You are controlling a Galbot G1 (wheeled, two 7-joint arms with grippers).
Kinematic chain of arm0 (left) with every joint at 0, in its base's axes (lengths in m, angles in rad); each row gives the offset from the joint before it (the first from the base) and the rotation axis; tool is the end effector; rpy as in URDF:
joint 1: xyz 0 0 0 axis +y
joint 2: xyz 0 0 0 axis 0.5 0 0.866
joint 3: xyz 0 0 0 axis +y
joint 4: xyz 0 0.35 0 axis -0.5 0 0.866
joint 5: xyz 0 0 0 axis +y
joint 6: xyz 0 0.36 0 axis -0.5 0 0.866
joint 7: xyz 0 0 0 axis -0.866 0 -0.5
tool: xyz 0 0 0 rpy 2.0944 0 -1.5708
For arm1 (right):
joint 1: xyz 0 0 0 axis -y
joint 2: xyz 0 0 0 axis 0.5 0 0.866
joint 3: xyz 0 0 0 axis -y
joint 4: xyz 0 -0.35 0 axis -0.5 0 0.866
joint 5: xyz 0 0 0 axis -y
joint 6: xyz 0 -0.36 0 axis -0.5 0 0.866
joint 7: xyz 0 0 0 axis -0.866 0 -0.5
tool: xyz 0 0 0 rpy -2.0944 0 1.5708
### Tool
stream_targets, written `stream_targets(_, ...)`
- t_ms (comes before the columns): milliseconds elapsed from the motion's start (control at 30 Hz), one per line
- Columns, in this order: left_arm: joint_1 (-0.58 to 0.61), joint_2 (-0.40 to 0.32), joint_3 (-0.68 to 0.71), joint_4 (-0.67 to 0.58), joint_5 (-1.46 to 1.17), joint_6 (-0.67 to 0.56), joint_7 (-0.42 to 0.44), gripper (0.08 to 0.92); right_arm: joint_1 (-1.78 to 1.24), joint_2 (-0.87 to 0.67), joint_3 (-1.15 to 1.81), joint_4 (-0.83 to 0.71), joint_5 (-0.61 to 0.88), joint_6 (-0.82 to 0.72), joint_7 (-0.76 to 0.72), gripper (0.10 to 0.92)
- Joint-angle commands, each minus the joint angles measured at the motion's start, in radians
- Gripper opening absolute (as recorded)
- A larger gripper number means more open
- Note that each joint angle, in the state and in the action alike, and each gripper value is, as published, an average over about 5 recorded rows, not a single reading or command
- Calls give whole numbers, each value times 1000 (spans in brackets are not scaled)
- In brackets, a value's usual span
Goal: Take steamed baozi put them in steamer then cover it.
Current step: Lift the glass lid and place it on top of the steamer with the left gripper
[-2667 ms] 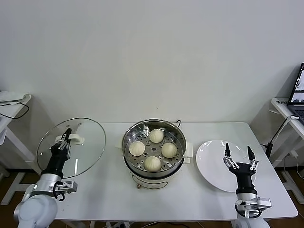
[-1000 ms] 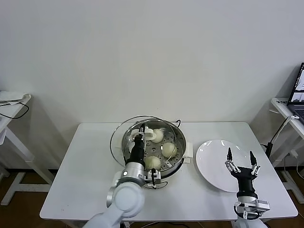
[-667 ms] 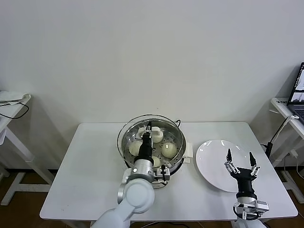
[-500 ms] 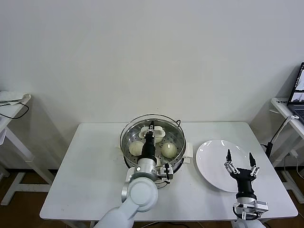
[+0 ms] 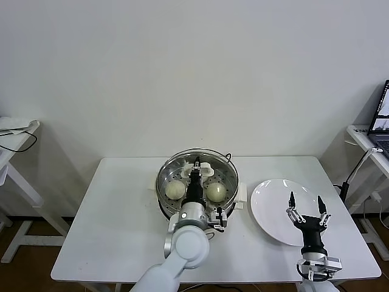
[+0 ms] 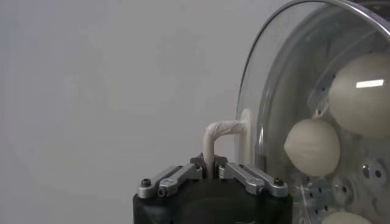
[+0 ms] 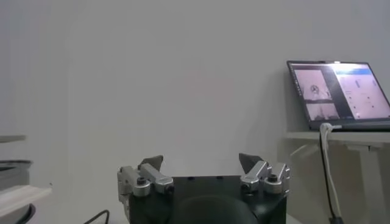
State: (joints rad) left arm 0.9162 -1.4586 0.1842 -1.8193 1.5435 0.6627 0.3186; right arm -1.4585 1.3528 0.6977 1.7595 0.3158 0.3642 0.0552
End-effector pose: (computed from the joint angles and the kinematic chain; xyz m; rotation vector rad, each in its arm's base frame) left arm 0.3001 -0.1962 -0.2481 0.0950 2.2486 2.1351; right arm 0.2143 -0.1209 -0.3799 0.2885 2.9477 0.0522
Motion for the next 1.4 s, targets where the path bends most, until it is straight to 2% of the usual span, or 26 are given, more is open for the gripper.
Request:
stream_targets(33,0,-24,-11,31,33,-11,-6,190,2,-1,0,-1,-1,2,0,823)
stream_targets(1400,41,-36,-34,38,66,-52,-8,190,4,-3,-9,0,-1,-1,-4,823)
